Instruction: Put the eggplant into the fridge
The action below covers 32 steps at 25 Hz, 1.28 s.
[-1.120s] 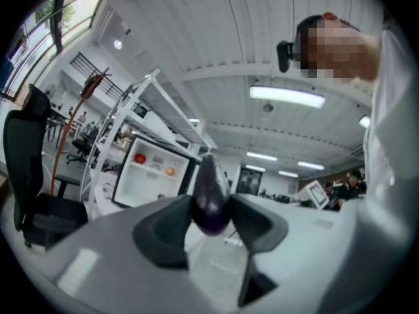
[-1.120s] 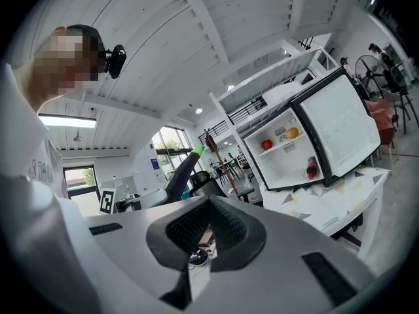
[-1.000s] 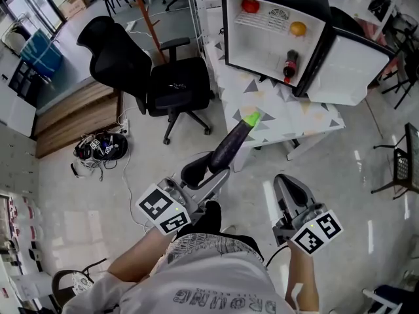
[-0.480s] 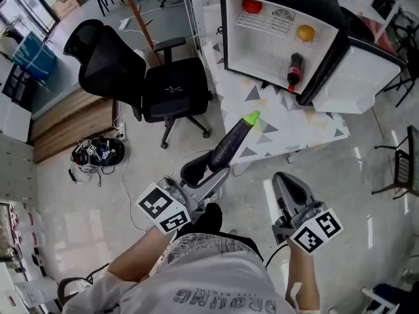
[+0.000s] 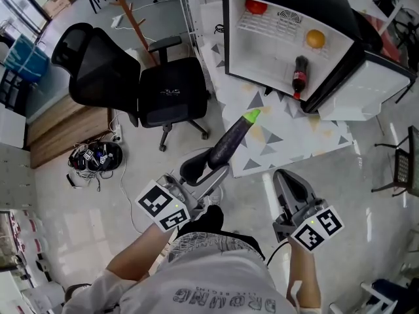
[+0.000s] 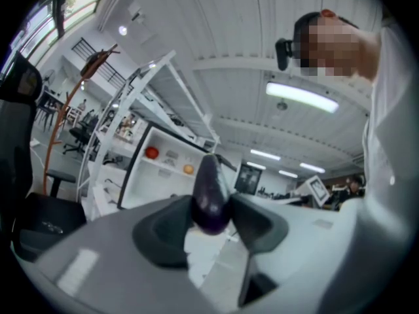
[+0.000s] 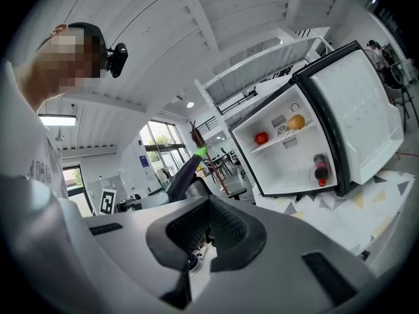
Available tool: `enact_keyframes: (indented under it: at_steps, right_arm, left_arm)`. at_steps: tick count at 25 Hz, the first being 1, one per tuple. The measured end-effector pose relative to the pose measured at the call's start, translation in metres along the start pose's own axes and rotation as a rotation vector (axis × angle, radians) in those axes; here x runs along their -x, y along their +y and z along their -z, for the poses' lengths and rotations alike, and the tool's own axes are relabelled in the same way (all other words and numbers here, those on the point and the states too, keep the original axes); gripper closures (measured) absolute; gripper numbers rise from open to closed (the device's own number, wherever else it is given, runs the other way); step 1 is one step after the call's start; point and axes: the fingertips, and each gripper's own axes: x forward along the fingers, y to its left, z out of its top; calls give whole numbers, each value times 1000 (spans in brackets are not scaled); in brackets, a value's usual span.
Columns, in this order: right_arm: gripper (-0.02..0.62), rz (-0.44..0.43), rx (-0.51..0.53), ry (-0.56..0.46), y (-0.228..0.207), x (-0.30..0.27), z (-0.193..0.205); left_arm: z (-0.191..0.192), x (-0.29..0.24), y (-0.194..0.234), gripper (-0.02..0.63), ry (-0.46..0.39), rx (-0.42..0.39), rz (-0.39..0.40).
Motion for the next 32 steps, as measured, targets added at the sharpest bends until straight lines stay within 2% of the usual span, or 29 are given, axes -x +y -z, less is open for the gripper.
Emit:
enact_keyframes:
  at_steps: [15,24,32]
  right_arm:
    - [594,70,-19,-17,-31,-81,-30]
    - [593,97,-26,-36,-43,-103,-41]
    - [594,99,-21,-44,-55,-110,-51]
  left_arm:
    - [-18,-35,92,411,45,12,50]
    - [-26,-50,118,410,55,6,68]
    - [-27,-65,124,410,58,4,71]
